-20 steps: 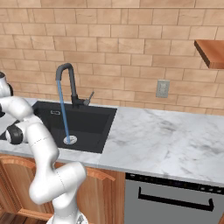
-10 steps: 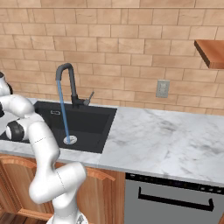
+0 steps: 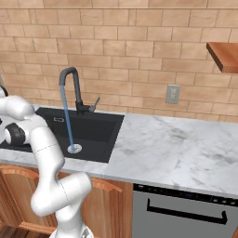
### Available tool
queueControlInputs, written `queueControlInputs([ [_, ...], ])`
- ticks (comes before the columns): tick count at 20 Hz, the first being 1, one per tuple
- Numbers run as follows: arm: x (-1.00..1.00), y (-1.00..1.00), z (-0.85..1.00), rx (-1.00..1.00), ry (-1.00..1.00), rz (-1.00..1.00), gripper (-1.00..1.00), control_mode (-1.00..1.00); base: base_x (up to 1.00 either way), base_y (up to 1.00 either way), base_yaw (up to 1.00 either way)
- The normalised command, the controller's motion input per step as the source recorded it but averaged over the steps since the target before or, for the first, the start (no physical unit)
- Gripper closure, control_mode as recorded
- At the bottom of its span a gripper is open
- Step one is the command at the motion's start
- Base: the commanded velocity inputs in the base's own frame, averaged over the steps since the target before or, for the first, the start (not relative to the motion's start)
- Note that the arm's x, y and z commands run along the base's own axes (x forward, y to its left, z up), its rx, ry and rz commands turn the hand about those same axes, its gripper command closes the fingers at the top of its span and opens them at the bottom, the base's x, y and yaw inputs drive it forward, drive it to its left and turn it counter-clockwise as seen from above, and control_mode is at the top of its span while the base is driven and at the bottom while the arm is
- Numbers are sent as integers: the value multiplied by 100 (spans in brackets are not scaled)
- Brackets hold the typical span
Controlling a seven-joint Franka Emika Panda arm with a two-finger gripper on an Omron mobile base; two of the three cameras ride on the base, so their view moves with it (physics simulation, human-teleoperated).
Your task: Turn on the sink faucet and place the jug under the water for a few seconds to fill it up.
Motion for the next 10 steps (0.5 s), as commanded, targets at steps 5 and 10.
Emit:
queueControlInputs([
  [5, -61, -51, 0, 1, -18, -1, 100, -100, 0, 0, 0],
  [10, -46, -73, 1, 8, -24, -8, 100, -100, 0, 0, 0],
])
